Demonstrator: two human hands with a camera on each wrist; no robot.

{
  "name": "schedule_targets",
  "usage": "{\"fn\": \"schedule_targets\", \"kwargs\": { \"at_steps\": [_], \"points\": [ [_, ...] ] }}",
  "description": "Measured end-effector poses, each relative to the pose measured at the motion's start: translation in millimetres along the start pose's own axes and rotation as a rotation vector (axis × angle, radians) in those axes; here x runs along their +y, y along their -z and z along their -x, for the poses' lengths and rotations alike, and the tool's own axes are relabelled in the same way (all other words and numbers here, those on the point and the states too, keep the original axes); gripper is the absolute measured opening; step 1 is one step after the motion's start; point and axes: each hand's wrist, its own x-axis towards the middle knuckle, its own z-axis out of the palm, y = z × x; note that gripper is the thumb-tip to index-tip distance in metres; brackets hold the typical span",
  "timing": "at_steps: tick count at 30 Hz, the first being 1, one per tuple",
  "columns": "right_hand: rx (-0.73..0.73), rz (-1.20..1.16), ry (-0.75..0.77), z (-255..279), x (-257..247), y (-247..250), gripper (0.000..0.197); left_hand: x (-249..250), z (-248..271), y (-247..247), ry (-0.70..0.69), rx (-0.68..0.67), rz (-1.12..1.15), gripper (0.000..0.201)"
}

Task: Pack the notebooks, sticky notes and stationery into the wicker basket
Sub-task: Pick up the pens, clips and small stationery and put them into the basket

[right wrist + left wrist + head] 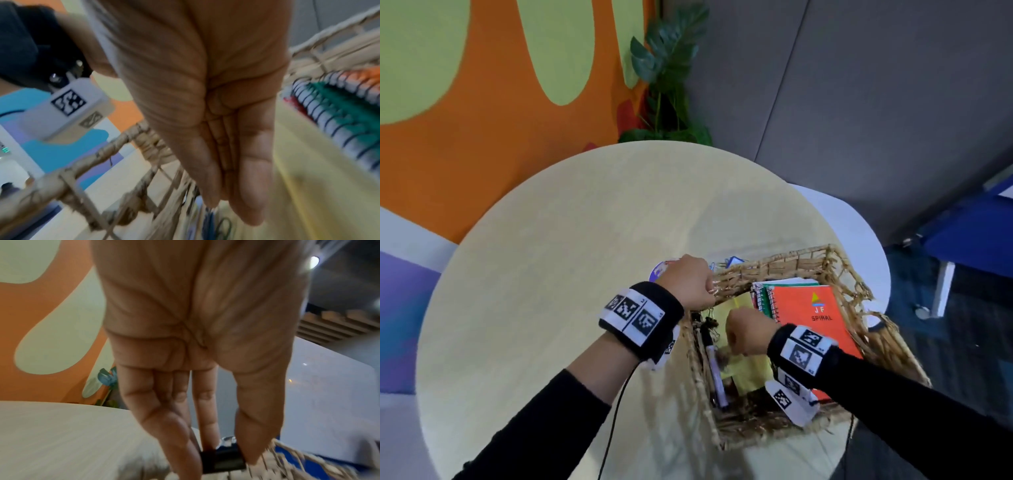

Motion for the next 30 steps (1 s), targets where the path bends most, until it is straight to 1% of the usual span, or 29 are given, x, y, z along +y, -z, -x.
{"fn": "schedule_targets", "kwargs": {
  "at_steps": [1, 3, 5, 6, 8, 9, 10, 13, 14, 16, 17, 19, 21, 23, 24, 26, 28, 30],
  "points": [
    [0.037, -0.027, -0.020, 6, 7, 1, 0.019, 6, 2, -3, -0.019, -0.031, -0.071, 0.028],
    [0.111, -0.094, -0.050, 17, 20, 2, 0.017, 19, 3, -8, -0.034, -0.077, -0.196, 0.023],
    [0.145, -0.129, -0.072, 27, 30, 2, 0.017, 29, 0, -17, -0.053, -0.113, -0.298, 0.024],
    [0.156, -0.135, -0.081, 31, 34, 1, 0.018, 33, -4, -21, -0.057, -0.134, -0.334, 0.021],
    [0.182, -0.151, -0.093, 37, 39, -2, 0.019, 40, -9, -27, -0.050, -0.174, -0.355, 0.008],
    [0.195, -0.162, -0.097, 39, 40, -4, 0.019, 41, -11, -30, -0.048, -0.185, -0.351, 0.007],
    [0.206, -0.172, -0.099, 41, 41, -5, 0.019, 42, -12, -33, -0.053, -0.196, -0.359, 0.011],
    [0.219, -0.176, -0.085, 46, 39, -6, 0.019, 43, -15, -43, -0.066, -0.224, -0.372, 0.035],
    [0.220, -0.176, -0.079, 47, 39, -6, 0.019, 44, -15, -42, -0.067, -0.237, -0.377, 0.038],
    [0.219, -0.184, -0.063, 46, 40, -5, 0.020, 46, -11, -34, -0.057, -0.279, -0.365, 0.035],
    [0.218, -0.186, -0.051, 46, 40, -4, 0.021, 45, -10, -29, -0.054, -0.289, -0.313, 0.033],
    [0.220, -0.183, -0.020, 44, 41, 0, 0.023, 35, -9, -15, -0.063, -0.237, -0.139, 0.027],
    [0.225, -0.183, 0.006, 43, 43, 7, 0.022, 16, -8, 0, -0.072, -0.087, 0.053, 0.021],
    [0.261, -0.208, 0.023, 41, 48, 22, 0.011, -9, -9, 15, -0.046, 0.071, 0.176, 0.007],
    [0.290, -0.235, 0.029, 41, 50, 33, 0.004, -23, -12, 20, -0.016, 0.143, 0.207, 0.012],
    [0.359, -0.269, 0.040, 37, 54, 60, 0.004, -50, -19, 28, 0.047, 0.249, 0.230, 0.016],
    [0.426, -0.229, 0.050, 29, 57, 91, 0.007, -71, -28, 28, 0.116, 0.285, 0.225, 0.015],
    [0.451, -0.151, 0.070, 15, 58, 121, 0.008, -88, -42, 21, 0.178, 0.266, 0.238, 0.015]
  ]
}}
